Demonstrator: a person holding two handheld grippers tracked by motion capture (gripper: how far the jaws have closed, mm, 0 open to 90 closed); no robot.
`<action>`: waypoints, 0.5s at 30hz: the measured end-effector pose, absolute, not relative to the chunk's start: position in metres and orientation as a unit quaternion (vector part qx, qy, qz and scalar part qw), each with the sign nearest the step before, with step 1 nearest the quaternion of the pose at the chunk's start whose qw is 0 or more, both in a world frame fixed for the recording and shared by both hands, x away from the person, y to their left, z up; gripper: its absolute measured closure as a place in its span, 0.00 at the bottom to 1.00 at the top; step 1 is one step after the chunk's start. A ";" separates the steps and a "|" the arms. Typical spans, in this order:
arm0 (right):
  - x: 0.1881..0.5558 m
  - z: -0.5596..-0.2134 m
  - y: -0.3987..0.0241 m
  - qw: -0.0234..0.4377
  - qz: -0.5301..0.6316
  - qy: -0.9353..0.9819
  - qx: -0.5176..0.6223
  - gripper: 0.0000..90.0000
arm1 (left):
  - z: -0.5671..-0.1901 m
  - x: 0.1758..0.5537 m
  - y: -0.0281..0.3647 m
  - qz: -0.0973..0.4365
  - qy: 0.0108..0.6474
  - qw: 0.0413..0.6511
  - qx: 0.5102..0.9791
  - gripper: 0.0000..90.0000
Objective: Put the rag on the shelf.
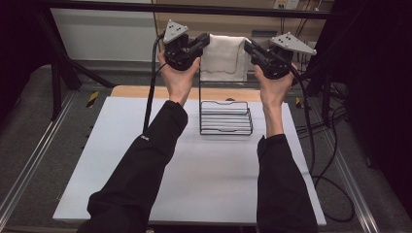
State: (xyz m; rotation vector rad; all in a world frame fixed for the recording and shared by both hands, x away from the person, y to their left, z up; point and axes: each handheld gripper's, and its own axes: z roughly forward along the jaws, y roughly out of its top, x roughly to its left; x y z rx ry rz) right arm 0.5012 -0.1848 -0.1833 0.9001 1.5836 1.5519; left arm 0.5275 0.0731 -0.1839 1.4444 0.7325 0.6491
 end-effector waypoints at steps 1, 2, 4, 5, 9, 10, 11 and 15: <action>0.501 -0.185 -0.186 0.364 0.603 0.616 0.352 0.93 | -0.187 0.527 0.073 0.284 0.319 0.642 0.637 0.94; 0.500 -0.187 -0.186 0.363 0.602 0.618 0.352 0.93 | -0.189 0.526 0.072 0.283 0.319 0.642 0.637 0.94; 0.500 -0.191 -0.188 0.364 0.598 0.621 0.353 0.93 | -0.193 0.525 0.071 0.280 0.317 0.640 0.641 0.94; 0.499 -0.192 -0.189 0.363 0.597 0.622 0.354 0.93 | -0.195 0.524 0.071 0.279 0.315 0.639 0.643 0.94; 0.496 -0.199 -0.192 0.358 0.593 0.626 0.357 0.93 | -0.202 0.522 0.069 0.275 0.314 0.630 0.655 0.94; 0.495 -0.201 -0.192 0.356 0.593 0.627 0.358 0.93 | -0.203 0.521 0.068 0.274 0.314 0.628 0.658 0.94; 0.494 -0.203 -0.193 0.356 0.591 0.629 0.358 0.93 | -0.205 0.521 0.067 0.272 0.314 0.627 0.659 0.94; 0.489 -0.208 -0.197 0.354 0.587 0.632 0.361 0.93 | -0.209 0.517 0.066 0.267 0.309 0.626 0.665 0.94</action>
